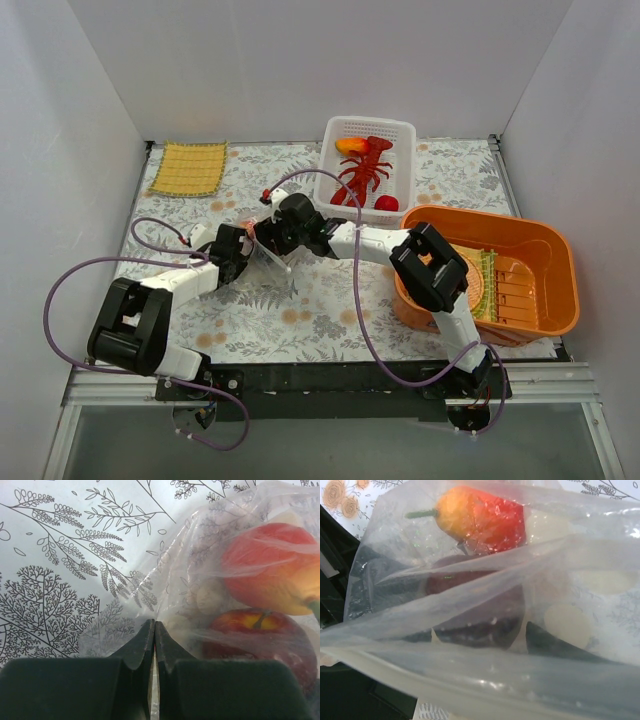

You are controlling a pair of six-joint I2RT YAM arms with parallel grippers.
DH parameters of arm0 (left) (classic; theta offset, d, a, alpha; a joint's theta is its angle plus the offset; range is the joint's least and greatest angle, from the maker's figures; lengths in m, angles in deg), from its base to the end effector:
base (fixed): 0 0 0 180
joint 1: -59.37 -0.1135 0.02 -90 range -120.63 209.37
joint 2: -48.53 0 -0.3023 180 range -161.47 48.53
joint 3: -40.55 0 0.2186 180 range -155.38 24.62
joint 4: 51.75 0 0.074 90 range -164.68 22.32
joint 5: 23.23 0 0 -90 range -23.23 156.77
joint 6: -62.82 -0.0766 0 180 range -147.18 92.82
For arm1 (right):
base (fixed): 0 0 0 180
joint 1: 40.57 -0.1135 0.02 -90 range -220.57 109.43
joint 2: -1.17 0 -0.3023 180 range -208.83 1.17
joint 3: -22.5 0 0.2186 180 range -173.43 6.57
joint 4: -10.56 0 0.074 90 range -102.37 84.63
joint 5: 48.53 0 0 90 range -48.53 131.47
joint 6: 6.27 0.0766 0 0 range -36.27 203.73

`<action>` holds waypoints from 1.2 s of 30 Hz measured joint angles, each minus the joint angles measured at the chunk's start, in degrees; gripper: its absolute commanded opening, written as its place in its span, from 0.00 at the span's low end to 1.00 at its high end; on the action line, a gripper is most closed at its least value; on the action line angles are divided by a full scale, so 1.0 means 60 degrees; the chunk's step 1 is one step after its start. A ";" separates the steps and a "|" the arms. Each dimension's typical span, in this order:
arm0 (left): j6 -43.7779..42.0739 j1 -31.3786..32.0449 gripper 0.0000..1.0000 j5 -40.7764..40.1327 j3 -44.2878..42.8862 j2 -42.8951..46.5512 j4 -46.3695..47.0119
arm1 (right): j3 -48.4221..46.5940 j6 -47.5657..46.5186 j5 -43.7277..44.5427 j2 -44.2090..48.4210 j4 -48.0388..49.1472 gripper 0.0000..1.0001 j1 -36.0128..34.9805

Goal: Open the zip-top bag and remove the fake food

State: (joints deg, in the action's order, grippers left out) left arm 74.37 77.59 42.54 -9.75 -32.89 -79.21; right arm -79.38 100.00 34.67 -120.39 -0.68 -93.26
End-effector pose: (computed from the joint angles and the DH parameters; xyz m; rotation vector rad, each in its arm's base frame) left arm 0.2350 -0.0443 0.1767 -1.7669 1.7595 -0.3375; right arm 0.3036 0.4134 0.2204 -0.7652 2.0868 0.8214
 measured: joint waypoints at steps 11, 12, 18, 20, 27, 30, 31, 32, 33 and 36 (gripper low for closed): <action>-0.0189 0.0000 0.00 0.0113 -0.0066 -0.0135 0.0186 | -0.0823 0.0262 0.0091 -0.0769 0.0572 0.81 -0.0055; -0.0189 0.0000 0.00 0.0109 -0.0066 -0.0135 0.0189 | -0.0860 0.0310 0.0102 -0.0852 0.0674 0.72 -0.0055; 0.0007 0.0000 0.00 -0.0015 -0.0120 -0.0175 0.0095 | -0.0514 0.0590 0.0240 -0.0758 0.1126 0.43 -0.0055; 0.0142 0.0011 0.00 -0.0117 -0.0229 -0.0240 -0.0062 | -0.0248 0.0634 0.0346 -0.0546 0.1144 0.42 -0.0051; 0.0612 0.0015 0.00 -0.0568 -0.0619 -0.0495 -0.0699 | 0.0437 0.0750 0.0648 0.0608 0.0248 0.41 -0.0033; 0.0721 0.0015 0.00 -0.0714 -0.0725 -0.0590 -0.0823 | 0.0430 0.0765 0.0648 0.1071 -0.0051 0.38 -0.0025; 0.0739 0.0015 0.00 -0.0747 -0.0732 -0.0605 -0.0831 | 0.0415 0.0769 0.0641 0.1191 -0.0189 0.38 -0.0022; 0.0769 0.0022 0.00 -0.0801 -0.0732 -0.0612 -0.0834 | 0.0390 0.0783 0.0641 0.1275 -0.0335 0.37 -0.0015; 0.0801 0.0022 0.00 -0.0849 -0.0732 -0.0619 -0.0838 | 0.0328 0.0798 0.0645 0.1315 -0.0521 0.37 -0.0004; 0.0852 0.0026 0.00 -0.0987 -0.0732 -0.0656 -0.0827 | 0.0117 0.0812 0.0688 0.1326 -0.1242 0.35 0.0018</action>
State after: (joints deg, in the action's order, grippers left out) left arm 79.49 77.74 36.62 -14.14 -36.83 -84.17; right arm -78.68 104.88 38.80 -112.43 -8.13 -93.15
